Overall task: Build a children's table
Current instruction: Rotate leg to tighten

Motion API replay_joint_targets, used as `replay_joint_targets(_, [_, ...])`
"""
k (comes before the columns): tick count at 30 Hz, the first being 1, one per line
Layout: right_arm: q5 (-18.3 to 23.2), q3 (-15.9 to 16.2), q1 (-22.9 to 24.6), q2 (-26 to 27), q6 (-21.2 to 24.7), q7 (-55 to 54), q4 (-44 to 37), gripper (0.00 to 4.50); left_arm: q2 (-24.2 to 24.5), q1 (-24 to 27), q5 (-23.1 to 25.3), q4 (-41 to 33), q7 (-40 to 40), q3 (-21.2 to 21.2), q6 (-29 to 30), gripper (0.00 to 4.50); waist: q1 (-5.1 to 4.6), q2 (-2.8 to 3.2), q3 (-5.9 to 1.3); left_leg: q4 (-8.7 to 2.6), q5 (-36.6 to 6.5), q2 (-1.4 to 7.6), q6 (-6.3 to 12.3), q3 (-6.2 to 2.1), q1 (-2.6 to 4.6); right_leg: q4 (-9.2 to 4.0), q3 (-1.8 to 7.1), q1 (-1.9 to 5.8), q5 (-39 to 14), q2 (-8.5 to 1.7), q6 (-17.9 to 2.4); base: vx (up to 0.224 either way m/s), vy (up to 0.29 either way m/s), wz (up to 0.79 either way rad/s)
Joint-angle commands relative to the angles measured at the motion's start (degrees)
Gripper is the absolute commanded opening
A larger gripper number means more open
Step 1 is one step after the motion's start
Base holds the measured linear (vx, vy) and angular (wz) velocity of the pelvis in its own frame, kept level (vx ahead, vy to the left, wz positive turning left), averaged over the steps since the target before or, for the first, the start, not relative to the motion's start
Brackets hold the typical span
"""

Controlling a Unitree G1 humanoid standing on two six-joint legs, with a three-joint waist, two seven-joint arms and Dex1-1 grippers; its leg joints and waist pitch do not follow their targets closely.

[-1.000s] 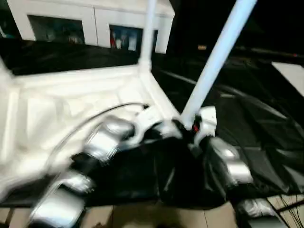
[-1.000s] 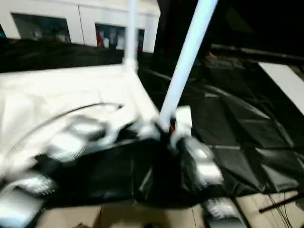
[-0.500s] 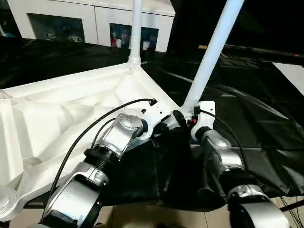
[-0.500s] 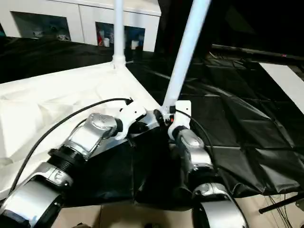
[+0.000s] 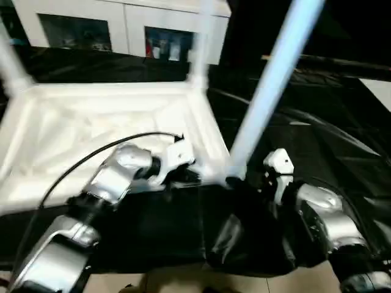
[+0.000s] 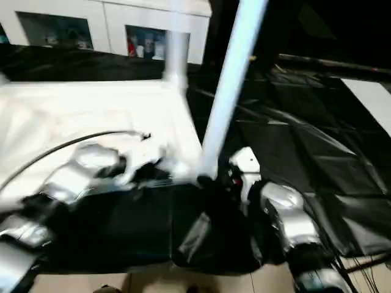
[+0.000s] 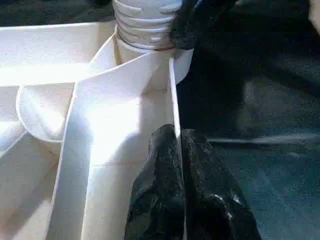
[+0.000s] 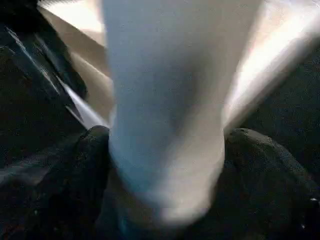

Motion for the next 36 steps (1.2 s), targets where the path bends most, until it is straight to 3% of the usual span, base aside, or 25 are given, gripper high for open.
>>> replay_joint_targets(1, [1.2, -0.2, 0.9, -2.1, 0.6, 1.8, -2.9, 3.86, 0.5, 1.9, -1.7, -1.7, -4.6, -2.5, -1.2, 0.00, 0.16, 0.39, -3.49, -3.67, -9.5, 2.03, 5.30, -0.16, 0.17, -3.35, 3.28, 3.29, -11.5, -3.35, -12.4, 0.000, 0.000, 0.00])
replay_joint_targets(5, [2.1, 0.7, 1.8, -2.5, 2.1, 4.4, -4.3, 3.86, 1.3, 2.4, -1.7, -2.1, -5.4, -2.1, -1.6, 0.00, 0.44, 0.10, -3.33, -3.84, -12.0, 1.95, 3.86, -0.16, 0.21, -4.02, 3.34, 3.26, -17.2, -3.53, -10.6, 0.000, 0.000, 0.00])
replay_joint_targets(8, [1.7, 1.3, 2.3, -2.6, 2.7, 5.3, -4.8, 3.61, 1.7, 2.6, -1.6, -2.4, -5.9, -1.9, -1.8, 0.00, 0.54, 0.01, -3.33, -3.87, -12.1, 1.93, 3.31, -0.24, 0.13, -4.06, 3.38, 3.23, -18.5, -3.60, -9.7, 0.000, 0.000, 0.00])
replay_joint_targets(17, [0.8, 1.7, 1.9, -2.4, 3.3, 5.6, -3.9, 2.81, 1.9, 3.1, -1.6, -3.2, -6.0, -1.6, -1.4, 0.00, 0.85, -0.08, -3.60, -3.62, -9.3, 1.83, 3.55, -0.11, 0.17, -3.49, 3.36, 3.35, -14.7, -3.44, -10.3, 0.000, 0.000, 0.00])
replay_joint_targets(23, [0.4, 1.7, 2.3, -1.8, 3.8, 4.7, -3.4, 2.72, 1.9, 3.2, -1.4, -3.2, -5.8, -1.6, -1.1, 0.00, 0.94, -0.11, -3.68, -3.57, -9.1, 1.80, 3.43, -0.13, 0.15, -3.49, 3.34, 3.41, -15.0, -3.47, -10.1, 0.000, 0.000, 0.00])
replay_joint_targets(24, [0.4, 1.0, 2.1, -0.9, 4.4, 2.6, -2.3, 2.72, 1.2, 2.9, -0.7, -2.5, -3.8, -1.3, -0.3, 0.00, 0.89, -0.08, -3.67, -3.56, -8.8, 1.80, 3.38, -0.10, 0.16, -3.43, 3.37, 3.38, -14.6, -3.45, -10.2, 0.000, 0.000, 0.00])
replay_joint_targets(27, [-2.0, -1.2, 0.1, 2.5, 3.9, -7.8, 3.1, 2.72, -2.4, 0.9, 0.6, 1.1, 3.6, 0.2, 3.0, 0.00, 0.53, -0.13, -3.27, -3.89, -12.0, 1.73, 1.87, -0.25, 0.15, -4.21, 3.20, 3.10, -21.0, -3.53, -8.9, 0.000, 0.000, 0.00])
replay_joint_targets(28, [-3.6, -2.2, -1.9, 4.7, 4.0, -14.8, 6.7, 2.72, -4.6, -0.6, 1.2, 3.3, 6.9, 0.6, 4.2, 0.00, 0.28, -0.11, -3.25, -3.96, -13.4, 1.65, 0.74, -0.43, 0.26, -4.56, 3.13, 3.02, -24.8, -3.70, -7.8, 0.000, 0.000, 0.00])
replay_joint_targets(29, [-3.6, -2.3, -2.0, 4.9, 4.1, -15.3, 7.0, 2.71, -4.8, -0.7, 1.2, 3.5, 7.2, 0.6, 4.2, 0.00, -0.06, -0.12, -3.27, -4.01, -14.3, 1.61, 0.08, -0.59, 0.22, -4.84, 3.10, 2.99, -27.1, -3.79, -6.9, 0.000, 0.000, 0.00])
replay_joint_targets(33, [-3.9, -5.0, -5.9, 9.2, 4.9, -27.1, 12.8, 2.70, -9.8, -4.1, 2.4, 8.4, 15.7, 2.0, 7.2, 0.00, -0.60, 0.15, -3.36, -3.81, -15.3, 1.51, 0.20, -0.43, 0.66, -5.01, 3.25, 2.39, -25.4, -3.54, -7.2, 0.000, 0.000, 0.00])
replay_joint_targets(34, [-3.1, -7.1, -8.3, 11.8, 5.7, -33.8, 16.0, 2.70, -12.8, -6.2, 3.0, 11.6, 21.7, 3.3, 8.9, 0.00, -0.57, 0.22, -3.43, -3.79, -15.5, 1.44, -0.01, -0.52, 0.56, -4.96, 3.11, 2.60, -25.8, -3.56, -7.1, 0.000, 0.000, 0.00])
replay_joint_targets(36, [-2.6, -8.0, -9.8, 13.2, 5.7, -36.9, 17.9, 2.70, -14.7, -7.3, 2.8, 13.3, 25.0, 4.3, 10.3, 0.00, -0.56, 0.10, -3.56, -3.74, -15.4, 1.50, -0.28, -0.58, 0.51, -4.88, 3.05, 2.73, -25.3, -3.58, -6.7, 0.000, 0.000, 0.00])
